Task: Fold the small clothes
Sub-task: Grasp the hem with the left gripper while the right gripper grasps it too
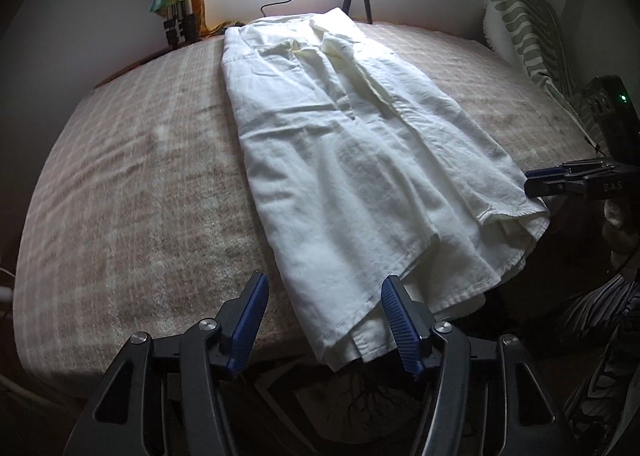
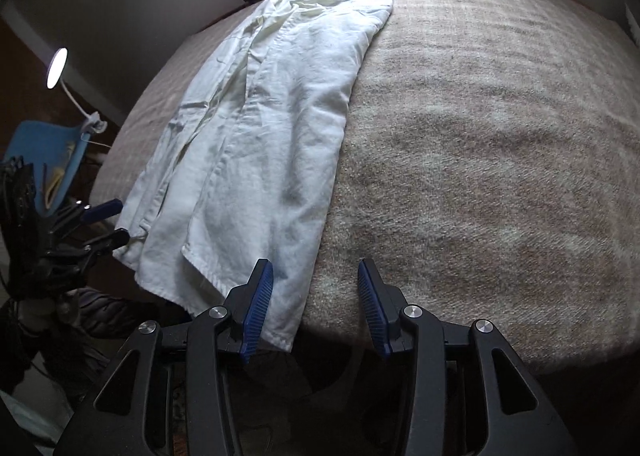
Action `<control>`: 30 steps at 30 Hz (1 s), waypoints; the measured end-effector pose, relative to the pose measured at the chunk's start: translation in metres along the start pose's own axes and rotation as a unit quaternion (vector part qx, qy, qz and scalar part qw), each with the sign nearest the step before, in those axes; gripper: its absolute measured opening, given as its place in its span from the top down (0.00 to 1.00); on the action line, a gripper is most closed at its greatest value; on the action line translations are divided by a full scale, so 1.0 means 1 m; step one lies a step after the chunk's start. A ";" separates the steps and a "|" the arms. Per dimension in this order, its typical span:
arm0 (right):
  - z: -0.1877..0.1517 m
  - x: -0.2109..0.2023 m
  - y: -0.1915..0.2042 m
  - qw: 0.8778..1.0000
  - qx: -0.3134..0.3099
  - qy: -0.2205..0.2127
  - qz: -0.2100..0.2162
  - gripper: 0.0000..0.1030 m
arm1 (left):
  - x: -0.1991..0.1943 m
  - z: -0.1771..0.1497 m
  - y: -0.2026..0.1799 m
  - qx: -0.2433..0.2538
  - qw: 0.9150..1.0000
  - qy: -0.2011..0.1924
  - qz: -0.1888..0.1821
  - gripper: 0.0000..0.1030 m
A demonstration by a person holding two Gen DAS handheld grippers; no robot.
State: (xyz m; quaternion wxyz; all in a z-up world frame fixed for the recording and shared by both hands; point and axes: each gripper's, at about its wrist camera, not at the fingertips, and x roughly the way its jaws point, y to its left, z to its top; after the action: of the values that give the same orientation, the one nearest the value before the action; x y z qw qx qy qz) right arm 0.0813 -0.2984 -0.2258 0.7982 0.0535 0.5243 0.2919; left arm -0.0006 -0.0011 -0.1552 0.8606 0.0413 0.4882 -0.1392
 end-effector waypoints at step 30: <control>0.013 -0.007 0.001 0.986 0.068 -0.018 0.154 0.94 | -0.016 0.016 0.023 -0.100 0.987 -0.001 -0.127 0.96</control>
State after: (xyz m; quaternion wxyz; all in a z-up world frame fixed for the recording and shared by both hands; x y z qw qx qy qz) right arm 0.0903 -0.2988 -0.2142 0.7473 0.1930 0.5140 0.3742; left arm 0.0119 0.0209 -0.1349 0.8363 -0.1069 0.5000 -0.1980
